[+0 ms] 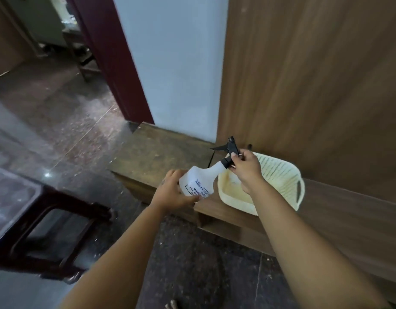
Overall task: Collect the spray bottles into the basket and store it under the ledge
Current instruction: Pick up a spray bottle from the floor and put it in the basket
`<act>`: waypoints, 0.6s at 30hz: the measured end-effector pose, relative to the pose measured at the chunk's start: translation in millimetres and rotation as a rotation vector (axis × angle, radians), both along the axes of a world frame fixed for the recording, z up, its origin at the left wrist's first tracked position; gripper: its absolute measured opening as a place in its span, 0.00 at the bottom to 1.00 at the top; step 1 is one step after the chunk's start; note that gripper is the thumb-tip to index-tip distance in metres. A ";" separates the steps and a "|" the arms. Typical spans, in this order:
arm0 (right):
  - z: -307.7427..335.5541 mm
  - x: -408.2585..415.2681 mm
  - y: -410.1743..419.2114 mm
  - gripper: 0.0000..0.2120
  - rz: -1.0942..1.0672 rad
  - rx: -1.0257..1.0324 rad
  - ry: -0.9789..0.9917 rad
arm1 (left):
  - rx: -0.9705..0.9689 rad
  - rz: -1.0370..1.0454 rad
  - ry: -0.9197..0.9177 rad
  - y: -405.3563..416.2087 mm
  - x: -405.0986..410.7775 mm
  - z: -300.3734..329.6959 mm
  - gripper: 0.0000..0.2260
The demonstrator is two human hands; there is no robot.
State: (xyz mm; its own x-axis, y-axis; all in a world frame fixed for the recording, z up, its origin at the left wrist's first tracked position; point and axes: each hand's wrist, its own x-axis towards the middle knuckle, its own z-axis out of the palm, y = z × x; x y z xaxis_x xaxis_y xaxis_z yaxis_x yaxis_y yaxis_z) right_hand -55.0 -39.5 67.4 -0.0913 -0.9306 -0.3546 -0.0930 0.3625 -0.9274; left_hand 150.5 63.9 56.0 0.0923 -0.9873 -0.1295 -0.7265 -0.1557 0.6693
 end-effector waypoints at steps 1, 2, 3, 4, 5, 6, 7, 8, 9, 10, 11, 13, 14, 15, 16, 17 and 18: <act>7.5 -15.0 -1.3 0.08 -0.038 -0.002 -0.028 | -0.008 -0.033 -0.009 -5.7 -13.5 3.9 0.39; 14.3 -30.2 -1.8 0.09 -0.074 -0.010 -0.046 | -0.023 -0.066 -0.018 -11.6 -27.8 8.8 0.39; 20.0 -45.1 -2.1 0.09 -0.102 -0.018 -0.047 | -0.041 -0.094 -0.023 -17.7 -41.7 12.5 0.39; 24.7 -59.6 -2.8 0.10 -0.129 -0.030 -0.039 | -0.057 -0.120 -0.024 -23.8 -55.2 15.8 0.40; 30.5 -73.2 -2.1 0.09 -0.157 -0.042 -0.035 | -0.069 -0.143 -0.026 -29.6 -69.0 18.5 0.40; 37.0 -86.9 -1.8 0.09 -0.189 -0.052 -0.033 | -0.081 -0.169 -0.035 -35.1 -82.6 20.3 0.40; 42.8 -99.6 -2.2 0.08 -0.214 -0.059 -0.024 | -0.092 -0.195 -0.047 -40.5 -95.8 22.3 0.39; 47.7 -111.9 -2.9 0.07 -0.234 -0.069 -0.015 | -0.093 -0.216 -0.056 -45.9 -108.2 23.0 0.39; 53.3 -123.3 -3.3 0.07 -0.248 -0.085 -0.008 | -0.081 -0.228 -0.056 -51.8 -119.9 22.9 0.39; 56.4 -134.0 -4.7 0.07 -0.254 -0.104 0.003 | -0.067 -0.234 -0.048 -57.5 -131.0 22.9 0.39; 60.0 -143.2 -5.0 0.07 -0.256 -0.125 0.019 | -0.048 -0.238 -0.041 -63.5 -141.2 20.9 0.40; 62.0 -158.9 -4.8 0.02 -0.250 -0.147 0.077 | -0.022 -0.267 -0.033 -74.3 -159.6 14.9 0.40; 61.1 -165.2 -4.7 0.02 -0.250 -0.159 0.115 | -0.012 -0.283 -0.023 -78.2 -168.1 12.6 0.40; 59.3 -169.6 -3.6 0.03 -0.250 -0.165 0.160 | -0.004 -0.297 -0.017 -82.7 -176.0 8.2 0.40; 56.2 -173.0 -3.4 0.03 -0.251 -0.175 0.204 | 0.007 -0.316 -0.009 -87.0 -183.4 2.1 0.39; 52.5 -174.7 -3.1 0.07 -0.259 -0.185 0.267 | 0.015 -0.335 -0.011 -91.0 -190.1 -4.3 0.37; 47.4 -175.9 -3.3 0.11 -0.263 -0.189 0.334 | 0.006 -0.347 -0.018 -95.3 -195.8 -12.5 0.36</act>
